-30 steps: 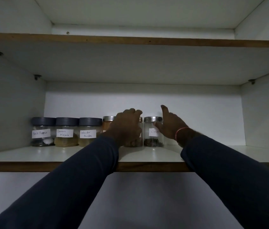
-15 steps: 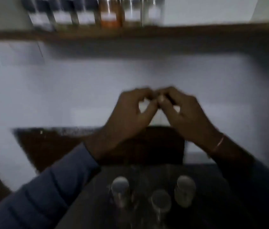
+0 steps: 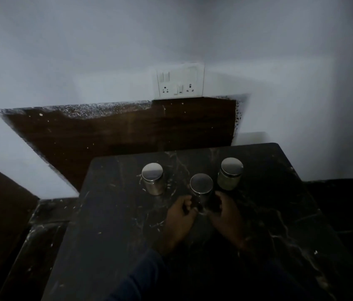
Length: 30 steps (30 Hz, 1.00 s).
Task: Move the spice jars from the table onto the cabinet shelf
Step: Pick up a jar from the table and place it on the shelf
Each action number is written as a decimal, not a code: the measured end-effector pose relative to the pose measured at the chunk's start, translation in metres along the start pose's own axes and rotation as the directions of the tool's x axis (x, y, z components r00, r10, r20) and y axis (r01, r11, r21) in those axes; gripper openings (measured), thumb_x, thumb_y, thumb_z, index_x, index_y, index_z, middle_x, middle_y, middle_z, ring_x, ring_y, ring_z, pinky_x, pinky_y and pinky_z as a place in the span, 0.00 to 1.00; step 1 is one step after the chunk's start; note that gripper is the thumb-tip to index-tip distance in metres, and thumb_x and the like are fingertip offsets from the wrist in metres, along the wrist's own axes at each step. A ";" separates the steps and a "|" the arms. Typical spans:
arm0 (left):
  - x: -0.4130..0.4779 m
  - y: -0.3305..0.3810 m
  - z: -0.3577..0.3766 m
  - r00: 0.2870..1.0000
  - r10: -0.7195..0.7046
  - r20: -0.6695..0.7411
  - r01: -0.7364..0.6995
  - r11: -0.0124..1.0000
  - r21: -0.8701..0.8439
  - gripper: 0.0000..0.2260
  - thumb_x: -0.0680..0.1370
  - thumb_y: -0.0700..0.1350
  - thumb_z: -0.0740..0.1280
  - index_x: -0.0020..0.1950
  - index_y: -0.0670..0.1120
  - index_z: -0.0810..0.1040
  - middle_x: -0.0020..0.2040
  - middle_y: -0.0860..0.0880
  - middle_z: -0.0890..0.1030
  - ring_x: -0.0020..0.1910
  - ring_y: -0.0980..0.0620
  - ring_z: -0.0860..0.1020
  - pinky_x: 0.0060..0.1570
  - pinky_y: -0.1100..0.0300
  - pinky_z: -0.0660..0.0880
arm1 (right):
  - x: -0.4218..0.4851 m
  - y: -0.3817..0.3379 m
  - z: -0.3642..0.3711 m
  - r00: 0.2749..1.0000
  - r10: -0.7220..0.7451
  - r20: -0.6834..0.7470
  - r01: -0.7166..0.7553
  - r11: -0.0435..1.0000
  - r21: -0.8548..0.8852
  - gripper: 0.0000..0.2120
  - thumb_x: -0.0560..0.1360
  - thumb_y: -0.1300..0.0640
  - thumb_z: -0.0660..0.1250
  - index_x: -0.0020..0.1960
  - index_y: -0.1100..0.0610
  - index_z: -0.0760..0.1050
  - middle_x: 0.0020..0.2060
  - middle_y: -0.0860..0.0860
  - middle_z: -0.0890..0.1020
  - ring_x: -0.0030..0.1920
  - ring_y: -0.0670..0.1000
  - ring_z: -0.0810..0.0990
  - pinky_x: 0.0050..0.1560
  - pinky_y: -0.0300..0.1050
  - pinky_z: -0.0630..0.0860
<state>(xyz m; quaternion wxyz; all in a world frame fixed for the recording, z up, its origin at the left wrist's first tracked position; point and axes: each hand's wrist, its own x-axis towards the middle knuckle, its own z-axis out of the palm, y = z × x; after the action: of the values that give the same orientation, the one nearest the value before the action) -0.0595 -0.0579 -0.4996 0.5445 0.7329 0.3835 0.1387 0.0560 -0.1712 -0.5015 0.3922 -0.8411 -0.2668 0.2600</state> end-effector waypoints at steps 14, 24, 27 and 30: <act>0.021 -0.001 -0.027 0.992 -0.116 0.053 0.120 0.990 -0.080 0.20 0.77 0.40 0.67 0.68 0.48 0.70 0.63 0.47 0.77 0.61 0.49 0.77 0.61 0.47 0.75 | 0.075 -0.017 0.031 0.969 -0.230 0.087 0.243 0.947 -0.208 0.35 0.70 0.55 0.75 0.73 0.53 0.65 0.70 0.54 0.66 0.69 0.55 0.70 0.62 0.36 0.68; -0.011 -0.002 -0.053 0.901 -0.307 0.305 0.431 0.698 -0.572 0.22 0.78 0.64 0.56 0.60 0.51 0.79 0.56 0.42 0.83 0.51 0.44 0.83 0.47 0.50 0.81 | 0.028 -0.025 0.006 0.954 -0.134 0.269 -0.115 0.663 0.740 0.26 0.69 0.54 0.73 0.65 0.47 0.72 0.60 0.53 0.81 0.56 0.56 0.83 0.54 0.56 0.80; -0.014 0.005 -0.042 0.862 -0.220 0.456 0.492 0.574 -0.655 0.24 0.77 0.63 0.59 0.64 0.49 0.76 0.60 0.37 0.80 0.55 0.38 0.80 0.50 0.46 0.79 | 0.026 -0.030 0.006 0.960 -0.081 0.267 -0.190 0.514 0.836 0.31 0.68 0.48 0.73 0.69 0.50 0.70 0.61 0.56 0.80 0.59 0.59 0.81 0.58 0.62 0.77; -0.015 0.014 -0.031 0.907 -0.209 0.365 0.415 0.586 -0.696 0.23 0.75 0.58 0.64 0.65 0.47 0.74 0.59 0.38 0.81 0.55 0.39 0.81 0.49 0.48 0.81 | 0.019 -0.030 0.014 0.977 -0.013 0.213 -0.184 0.452 0.873 0.21 0.78 0.50 0.62 0.70 0.53 0.69 0.61 0.57 0.80 0.59 0.58 0.81 0.57 0.59 0.78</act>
<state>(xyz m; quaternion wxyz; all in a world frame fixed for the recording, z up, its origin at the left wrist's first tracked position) -0.0832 -0.0488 -0.4723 0.8592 0.3673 0.3428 0.0966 0.0531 -0.1343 -0.4896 0.7318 -0.4969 -0.0849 0.4586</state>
